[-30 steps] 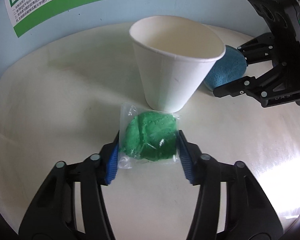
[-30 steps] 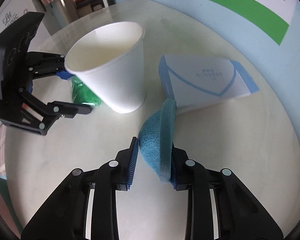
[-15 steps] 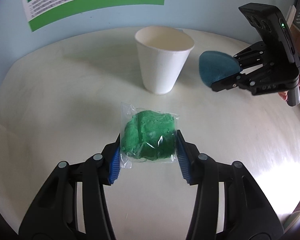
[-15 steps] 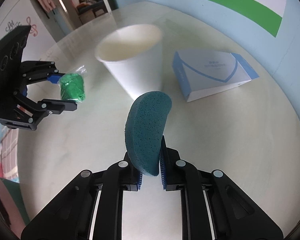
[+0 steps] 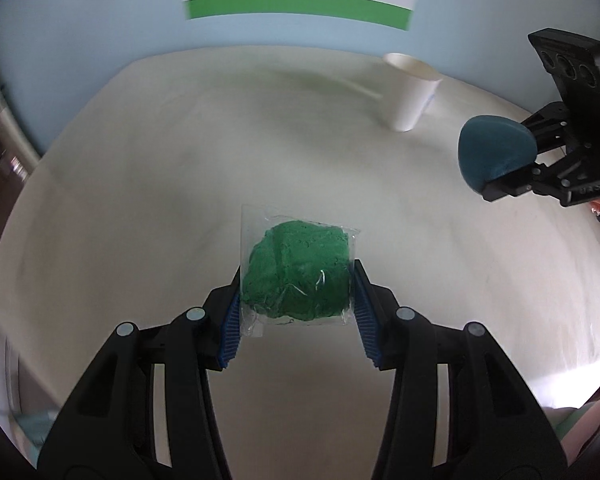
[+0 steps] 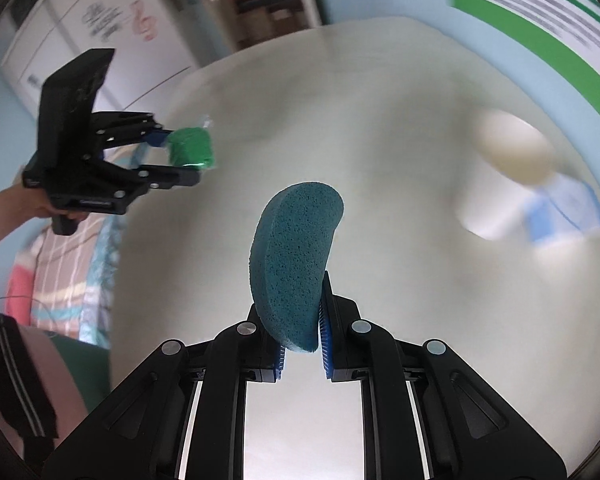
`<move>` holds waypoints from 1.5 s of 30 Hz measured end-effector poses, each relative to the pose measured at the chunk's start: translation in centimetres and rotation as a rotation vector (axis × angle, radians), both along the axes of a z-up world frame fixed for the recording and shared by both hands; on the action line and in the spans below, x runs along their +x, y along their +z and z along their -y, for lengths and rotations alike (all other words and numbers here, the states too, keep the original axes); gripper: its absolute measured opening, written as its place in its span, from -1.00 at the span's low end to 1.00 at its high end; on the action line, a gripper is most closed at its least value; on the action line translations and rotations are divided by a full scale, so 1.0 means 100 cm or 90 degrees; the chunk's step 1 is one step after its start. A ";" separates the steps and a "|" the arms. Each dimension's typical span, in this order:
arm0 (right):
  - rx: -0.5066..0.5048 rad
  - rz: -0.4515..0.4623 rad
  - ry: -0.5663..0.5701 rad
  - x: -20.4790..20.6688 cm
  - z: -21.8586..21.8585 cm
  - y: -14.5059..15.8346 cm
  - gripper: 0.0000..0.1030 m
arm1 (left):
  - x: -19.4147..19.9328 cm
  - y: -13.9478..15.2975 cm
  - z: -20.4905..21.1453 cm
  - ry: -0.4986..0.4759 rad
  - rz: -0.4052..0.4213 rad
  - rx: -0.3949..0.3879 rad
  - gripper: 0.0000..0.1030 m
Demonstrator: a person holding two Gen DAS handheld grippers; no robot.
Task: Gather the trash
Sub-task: 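Carry green bag and blue sponge to the wastebasket and open both grippers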
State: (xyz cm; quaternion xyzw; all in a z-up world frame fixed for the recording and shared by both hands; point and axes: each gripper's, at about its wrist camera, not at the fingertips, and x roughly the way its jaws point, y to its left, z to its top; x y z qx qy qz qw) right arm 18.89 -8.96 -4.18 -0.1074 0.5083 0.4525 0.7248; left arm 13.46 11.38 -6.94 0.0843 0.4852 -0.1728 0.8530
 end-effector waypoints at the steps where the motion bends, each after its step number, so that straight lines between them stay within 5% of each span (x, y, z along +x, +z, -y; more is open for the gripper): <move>1: 0.002 0.002 0.022 -0.003 -0.015 0.003 -0.71 | -0.009 0.002 -0.008 0.013 0.001 0.002 -0.12; 15: 0.045 -0.033 0.332 -0.082 -0.259 0.023 -0.71 | -0.166 0.000 -0.178 0.305 -0.011 0.017 -0.12; 26: -0.006 -0.072 0.507 -0.178 -0.407 -0.005 -0.71 | -0.278 -0.040 -0.264 0.479 -0.077 -0.007 -0.12; 39: -0.108 -0.125 0.537 -0.224 -0.480 -0.072 -0.62 | -0.312 -0.102 -0.335 0.516 -0.150 -0.054 -0.11; 40: -0.110 -0.127 0.537 -0.225 -0.484 -0.074 -0.55 | -0.310 -0.106 -0.334 0.517 -0.155 -0.056 -0.09; 42: -0.111 -0.114 0.530 -0.226 -0.491 -0.077 -0.03 | -0.306 -0.113 -0.340 0.522 -0.167 -0.056 0.07; 43: -0.110 -0.111 0.527 -0.226 -0.493 -0.078 -0.01 | -0.305 -0.117 -0.341 0.522 -0.171 -0.052 0.27; 45: -0.117 -0.114 0.517 -0.224 -0.498 -0.080 -0.01 | -0.304 -0.125 -0.345 0.517 -0.179 -0.039 0.36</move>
